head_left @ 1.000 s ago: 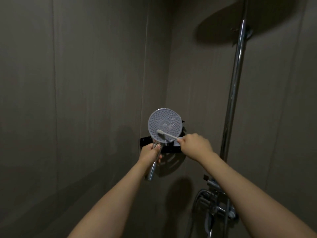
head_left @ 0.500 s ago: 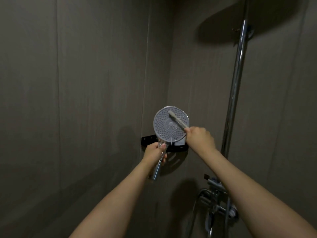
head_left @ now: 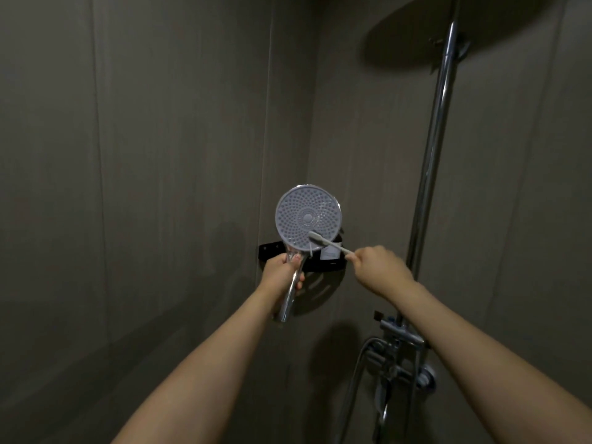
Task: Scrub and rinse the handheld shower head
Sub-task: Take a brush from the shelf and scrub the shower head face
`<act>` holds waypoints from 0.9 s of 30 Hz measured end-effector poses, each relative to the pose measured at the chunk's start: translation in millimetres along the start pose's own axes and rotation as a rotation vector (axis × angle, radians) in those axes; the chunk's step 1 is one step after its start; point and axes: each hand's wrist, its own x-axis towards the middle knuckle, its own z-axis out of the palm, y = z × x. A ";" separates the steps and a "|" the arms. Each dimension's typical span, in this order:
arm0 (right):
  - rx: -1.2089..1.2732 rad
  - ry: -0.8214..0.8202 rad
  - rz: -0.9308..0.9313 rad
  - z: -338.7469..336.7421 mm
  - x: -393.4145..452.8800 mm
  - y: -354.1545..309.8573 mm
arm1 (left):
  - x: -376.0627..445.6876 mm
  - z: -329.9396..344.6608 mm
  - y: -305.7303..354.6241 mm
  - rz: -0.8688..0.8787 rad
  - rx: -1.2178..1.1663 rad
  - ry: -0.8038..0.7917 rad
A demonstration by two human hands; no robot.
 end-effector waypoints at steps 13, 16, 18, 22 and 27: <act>0.025 -0.028 -0.011 0.6 -5.7 2.4 | 3.1 7.4 -6.1 0.007 0.035 -0.036; 0.058 0.093 0.012 -6.5 4.5 -3.1 | 3.7 12.4 -7.7 0.026 0.041 -0.059; 0.080 0.027 0.000 -6.0 9.8 -10.2 | 3.1 14.6 -7.7 0.025 0.036 -0.060; 0.053 0.111 0.000 -8.3 14.1 -18.3 | 6.2 14.1 -7.1 0.046 0.097 -0.063; 0.030 0.131 -0.016 -0.7 13.5 -28.0 | 9.3 12.7 -3.4 0.096 0.136 -0.039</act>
